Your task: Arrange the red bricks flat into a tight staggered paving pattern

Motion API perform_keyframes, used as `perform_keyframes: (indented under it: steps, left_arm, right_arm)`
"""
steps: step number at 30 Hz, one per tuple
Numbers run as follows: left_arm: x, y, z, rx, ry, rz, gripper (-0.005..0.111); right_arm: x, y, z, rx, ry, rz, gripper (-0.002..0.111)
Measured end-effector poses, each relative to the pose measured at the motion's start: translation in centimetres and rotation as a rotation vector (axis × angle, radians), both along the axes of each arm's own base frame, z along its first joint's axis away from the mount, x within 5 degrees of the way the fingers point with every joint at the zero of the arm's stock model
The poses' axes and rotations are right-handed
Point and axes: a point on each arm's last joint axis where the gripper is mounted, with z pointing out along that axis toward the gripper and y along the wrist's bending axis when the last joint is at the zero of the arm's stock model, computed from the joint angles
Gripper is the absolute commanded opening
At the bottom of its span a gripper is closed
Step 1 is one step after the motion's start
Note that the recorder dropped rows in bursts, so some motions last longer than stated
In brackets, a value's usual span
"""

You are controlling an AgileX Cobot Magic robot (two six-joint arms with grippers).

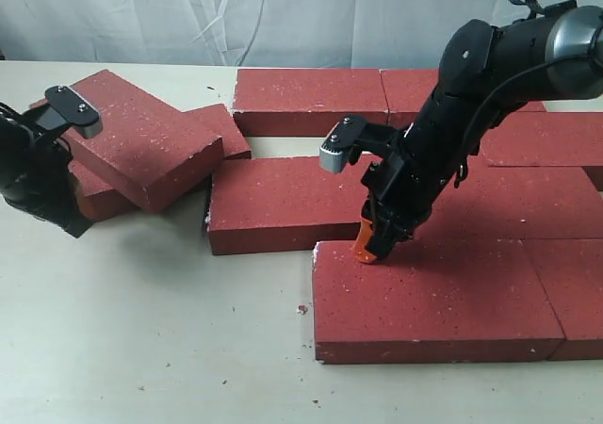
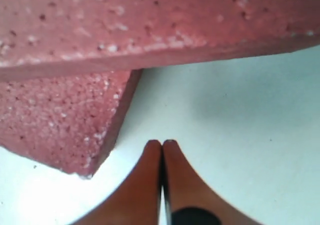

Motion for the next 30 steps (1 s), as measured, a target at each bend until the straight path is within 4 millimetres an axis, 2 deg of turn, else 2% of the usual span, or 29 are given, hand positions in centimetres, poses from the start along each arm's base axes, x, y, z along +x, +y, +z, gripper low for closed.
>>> perform_keyframes:
  steps: [5, 8, 10, 16, 19, 22, 25, 27, 30]
  left_arm:
    - [-1.0, 0.2, 2.4, -0.031, 0.000, 0.059, 0.000]
    - [-2.5, -0.4, 4.6, -0.095, 0.040, 0.050, 0.000]
    - [-3.1, -1.1, 5.1, -0.138, 0.072, 0.002, 0.000]
    - [-3.9, -4.2, 5.2, -0.174, 0.082, -0.155, 0.000]
    - [-4.1, -5.4, 5.2, -0.168, 0.070, -0.204, 0.000]
    - [-3.8, -6.0, 5.1, -0.164, 0.033, -0.204, 0.000]
    - [-3.0, -6.3, 4.3, -0.168, 0.007, -0.170, 0.000]
    - [-2.4, -6.3, 3.4, -0.172, 0.015, -0.134, 0.000]
    - [-1.9, -6.4, 1.6, -0.175, 0.063, -0.102, 0.000]
  right_arm:
    - [0.2, 0.0, -0.5, -0.028, -0.021, -0.050, -0.001]
    - [0.2, 0.0, -0.5, -0.034, -0.024, -0.057, -0.001]
    - [0.3, 0.0, -0.4, -0.037, -0.023, -0.071, -0.001]
    - [0.0, 0.0, 1.0, -0.029, -0.013, -0.077, -0.001]
    - [-1.4, -0.2, 2.6, -0.016, 0.089, -0.017, -0.001]
    - [-2.1, -0.2, 3.3, 0.001, 0.122, 0.031, -0.001]
    - [-1.1, -0.2, 3.2, 0.001, 0.013, 0.001, -0.001]
    - [0.0, -0.3, 3.1, -0.019, -0.094, -0.068, -0.001]
    - [0.9, -0.6, 2.9, -0.057, -0.166, -0.138, -0.001]
